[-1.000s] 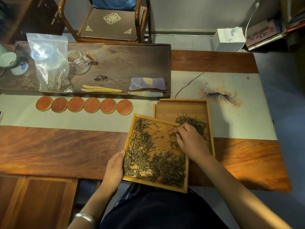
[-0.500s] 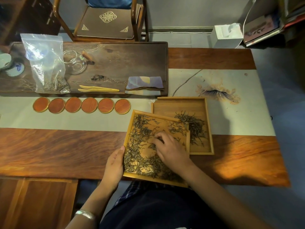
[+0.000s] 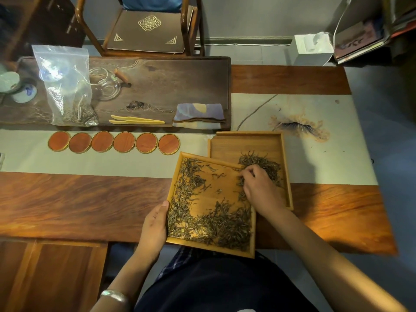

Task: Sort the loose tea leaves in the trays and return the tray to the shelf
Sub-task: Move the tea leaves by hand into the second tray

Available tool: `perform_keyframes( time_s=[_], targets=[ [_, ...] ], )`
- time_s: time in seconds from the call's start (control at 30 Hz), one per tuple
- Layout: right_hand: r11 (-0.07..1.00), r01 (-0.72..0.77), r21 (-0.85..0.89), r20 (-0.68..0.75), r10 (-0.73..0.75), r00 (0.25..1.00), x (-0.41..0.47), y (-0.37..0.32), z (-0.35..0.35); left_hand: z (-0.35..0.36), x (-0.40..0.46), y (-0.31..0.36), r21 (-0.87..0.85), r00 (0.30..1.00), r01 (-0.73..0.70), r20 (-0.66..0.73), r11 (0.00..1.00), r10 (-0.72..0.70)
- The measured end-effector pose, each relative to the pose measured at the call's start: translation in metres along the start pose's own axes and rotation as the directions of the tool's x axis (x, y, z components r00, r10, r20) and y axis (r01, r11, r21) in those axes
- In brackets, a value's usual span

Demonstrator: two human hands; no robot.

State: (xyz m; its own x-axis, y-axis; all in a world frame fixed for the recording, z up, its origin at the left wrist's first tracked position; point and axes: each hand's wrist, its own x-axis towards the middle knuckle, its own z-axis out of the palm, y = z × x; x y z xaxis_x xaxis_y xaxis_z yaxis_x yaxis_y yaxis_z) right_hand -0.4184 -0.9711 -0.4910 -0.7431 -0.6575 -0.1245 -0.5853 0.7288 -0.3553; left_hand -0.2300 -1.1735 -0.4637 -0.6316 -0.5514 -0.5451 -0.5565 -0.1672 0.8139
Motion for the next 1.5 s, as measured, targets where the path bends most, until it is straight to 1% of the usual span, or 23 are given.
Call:
perform_keyframes(
  time_s=[0.13, 0.2, 0.27, 0.33, 0.37, 0.47, 0.57, 0.67, 0.77, 0.9, 1.03, 1.27, 1.43, 1.5],
  targets=[
    [0.998, -0.052, 0.017, -0.021, 0.052, 0.998, 0.005, 0.01, -0.002, -0.004, -0.002, -0.003, -0.011, 1.0, 0.017, -0.004, 1.0, -0.017],
    [0.996, -0.083, 0.029, -0.051, 0.084, 0.995, 0.007, 0.013, -0.004, -0.005, -0.003, -0.005, -0.018, 1.0, 0.023, -0.006, 1.0, -0.023],
    [0.995, -0.082, 0.054, -0.094, 0.087, 0.992, 0.005, 0.011, -0.007, -0.006, -0.003, -0.006, -0.025, 0.999, 0.032, -0.013, 0.999, -0.032],
    [0.998, -0.021, 0.067, -0.114, 0.029, 0.993, -0.001, 0.004, -0.01, -0.006, -0.003, -0.006, -0.02, 0.999, 0.033, -0.026, 0.999, -0.033],
    [0.998, 0.021, 0.065, -0.099, -0.015, 0.995, -0.005, -0.002, -0.011, -0.005, -0.002, -0.005, -0.015, 0.999, 0.03, -0.034, 0.999, -0.03],
    [0.985, 0.141, 0.095, 0.003, -0.142, 0.99, -0.025, -0.024, -0.011, -0.004, -0.002, -0.004, -0.006, 0.999, 0.018, -0.045, 1.0, -0.018],
    [0.949, 0.277, 0.149, 0.078, -0.291, 0.954, -0.05, -0.044, -0.005, -0.004, -0.001, -0.002, -0.02, 0.998, 0.013, -0.054, 1.0, -0.014],
    [0.93, 0.327, 0.167, 0.067, -0.341, 0.938, -0.065, -0.05, 0.001, -0.005, 0.001, 0.0, -0.044, 0.999, 0.017, -0.043, 0.999, -0.019],
    [0.937, 0.318, 0.143, 0.03, -0.325, 0.945, -0.064, -0.047, 0.003, -0.006, 0.001, 0.001, -0.048, 0.999, 0.024, -0.043, 0.999, -0.026],
    [0.957, 0.265, 0.121, 0.036, -0.271, 0.962, -0.05, -0.035, 0.003, -0.007, -0.001, -0.001, -0.03, 0.999, 0.02, -0.04, 0.999, -0.021],
    [0.966, 0.227, 0.123, 0.011, -0.23, 0.973, -0.038, -0.027, -0.002, -0.004, -0.003, -0.002, -0.041, 1.0, 0.008, -0.027, 0.999, -0.009],
    [0.975, 0.184, 0.127, 0.036, -0.189, 0.981, -0.03, -0.023, -0.005, -0.004, -0.004, -0.004, -0.06, 1.0, 0.009, -0.006, 0.998, -0.009],
    [0.959, 0.214, 0.185, -0.026, -0.213, 0.977, -0.032, -0.032, -0.013, -0.006, -0.003, -0.004, -0.07, 1.0, 0.018, -0.02, 0.997, -0.019],
    [0.961, 0.194, 0.195, -0.054, -0.187, 0.981, -0.031, -0.033, -0.013, -0.005, -0.002, -0.005, -0.059, 0.999, 0.012, -0.03, 0.998, -0.014]
  ],
)
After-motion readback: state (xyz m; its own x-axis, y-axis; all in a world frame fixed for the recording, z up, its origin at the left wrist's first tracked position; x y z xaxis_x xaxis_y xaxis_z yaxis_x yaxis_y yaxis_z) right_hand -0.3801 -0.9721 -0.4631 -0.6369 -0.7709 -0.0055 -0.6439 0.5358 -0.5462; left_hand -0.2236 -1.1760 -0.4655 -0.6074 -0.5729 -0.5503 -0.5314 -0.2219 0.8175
